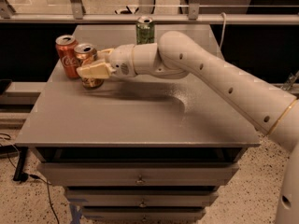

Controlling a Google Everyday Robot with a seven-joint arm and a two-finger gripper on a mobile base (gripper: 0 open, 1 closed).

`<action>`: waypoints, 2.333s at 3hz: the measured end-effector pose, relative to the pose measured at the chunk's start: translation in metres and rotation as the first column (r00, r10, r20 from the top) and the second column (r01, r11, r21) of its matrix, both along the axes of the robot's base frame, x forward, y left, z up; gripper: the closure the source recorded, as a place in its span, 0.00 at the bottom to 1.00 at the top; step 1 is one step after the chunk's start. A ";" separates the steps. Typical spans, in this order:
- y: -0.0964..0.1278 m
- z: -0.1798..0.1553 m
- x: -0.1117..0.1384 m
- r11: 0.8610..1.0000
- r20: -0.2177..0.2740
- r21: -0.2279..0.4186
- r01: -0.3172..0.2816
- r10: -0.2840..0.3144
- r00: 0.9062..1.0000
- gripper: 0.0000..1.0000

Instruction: Knock orange can over

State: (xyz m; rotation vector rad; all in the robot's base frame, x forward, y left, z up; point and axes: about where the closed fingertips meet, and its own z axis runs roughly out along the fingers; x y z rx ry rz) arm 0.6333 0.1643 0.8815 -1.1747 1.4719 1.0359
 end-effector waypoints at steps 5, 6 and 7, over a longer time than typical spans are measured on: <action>-0.135 0.041 -0.008 0.889 0.274 -0.456 -0.050 0.194 0.942 1.00; -0.145 0.028 -0.029 0.786 0.268 -0.611 -0.100 0.324 0.908 1.00; -0.149 0.017 -0.044 0.668 0.257 -0.734 -0.121 0.439 0.861 1.00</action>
Offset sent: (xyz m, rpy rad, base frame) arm 0.0261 -0.1227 0.0552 -0.1435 -0.2397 -0.0624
